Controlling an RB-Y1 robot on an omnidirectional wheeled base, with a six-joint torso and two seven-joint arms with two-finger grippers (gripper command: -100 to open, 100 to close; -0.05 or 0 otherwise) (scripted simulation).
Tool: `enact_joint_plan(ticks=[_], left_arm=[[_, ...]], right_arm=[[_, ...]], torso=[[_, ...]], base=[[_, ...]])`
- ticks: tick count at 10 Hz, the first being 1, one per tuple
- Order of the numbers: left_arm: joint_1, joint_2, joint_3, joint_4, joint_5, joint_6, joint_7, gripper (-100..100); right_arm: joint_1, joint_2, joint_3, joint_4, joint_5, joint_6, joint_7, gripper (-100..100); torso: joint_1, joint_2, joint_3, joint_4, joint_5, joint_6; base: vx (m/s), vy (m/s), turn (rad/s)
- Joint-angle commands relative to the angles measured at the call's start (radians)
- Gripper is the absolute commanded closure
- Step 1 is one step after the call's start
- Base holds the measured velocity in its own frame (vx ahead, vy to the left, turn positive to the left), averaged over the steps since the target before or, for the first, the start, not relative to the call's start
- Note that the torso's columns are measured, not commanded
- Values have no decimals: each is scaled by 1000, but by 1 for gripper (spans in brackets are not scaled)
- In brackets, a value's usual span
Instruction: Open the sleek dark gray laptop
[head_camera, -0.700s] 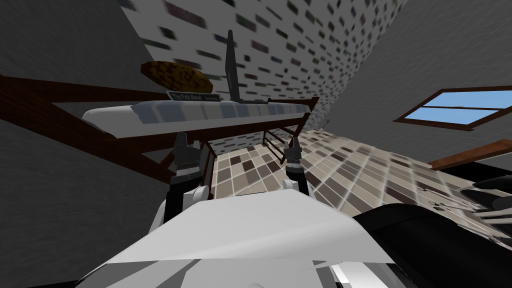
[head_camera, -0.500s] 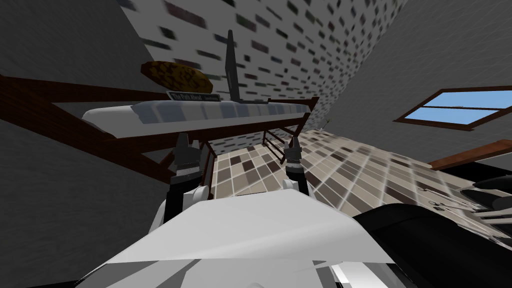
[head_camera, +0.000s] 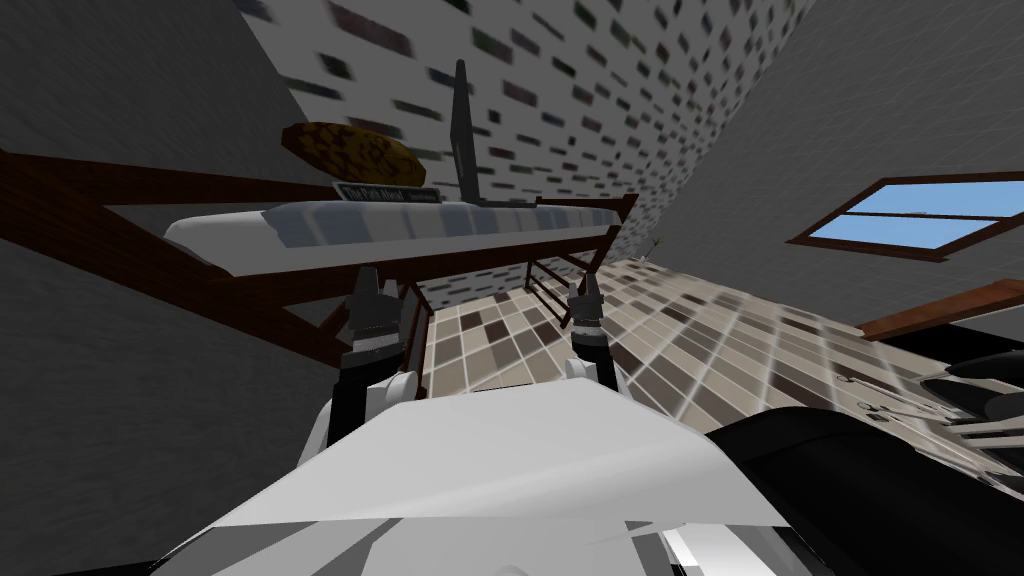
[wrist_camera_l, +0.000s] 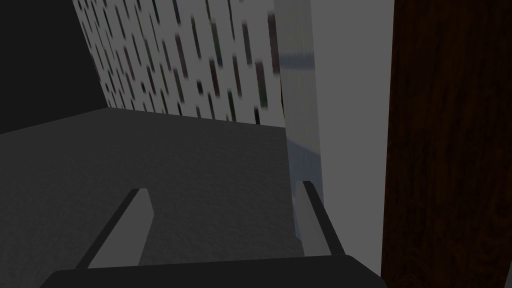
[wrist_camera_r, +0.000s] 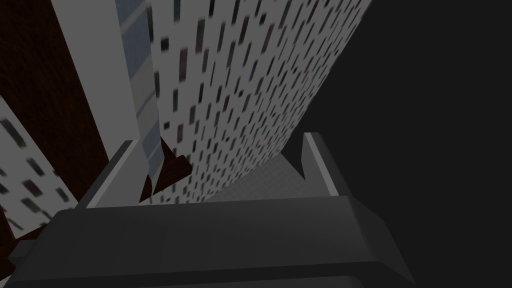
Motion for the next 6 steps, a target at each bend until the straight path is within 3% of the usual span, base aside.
enact_joint_plan(ticks=[1, 2, 3, 6], left_arm=[[0, 0, 0, 0, 0, 0, 0, 0], [0, 0, 0, 0, 0, 0, 0, 0], [-22, 34, 3, 0, -1, 13, -5, -100], [-107, 95, 14, 6, -7, 66, -28, -100]], right_arm=[[0, 0, 0, 0, 0, 0, 0, 0], [0, 0, 0, 0, 0, 0, 0, 0], [0, 0, 0, 0, 0, 0, 0, 0], [0, 0, 0, 0, 0, 0, 0, 0]], torso=[[0, 0, 0, 0, 0, 0], [0, 0, 0, 0, 0, 0], [0, 0, 0, 0, 0, 0], [-3, 1, 0, 0, -1, 0]], base=[[0, 0, 0], [0, 0, 0], [-7, -15, -14], [-23, -58, -26]])
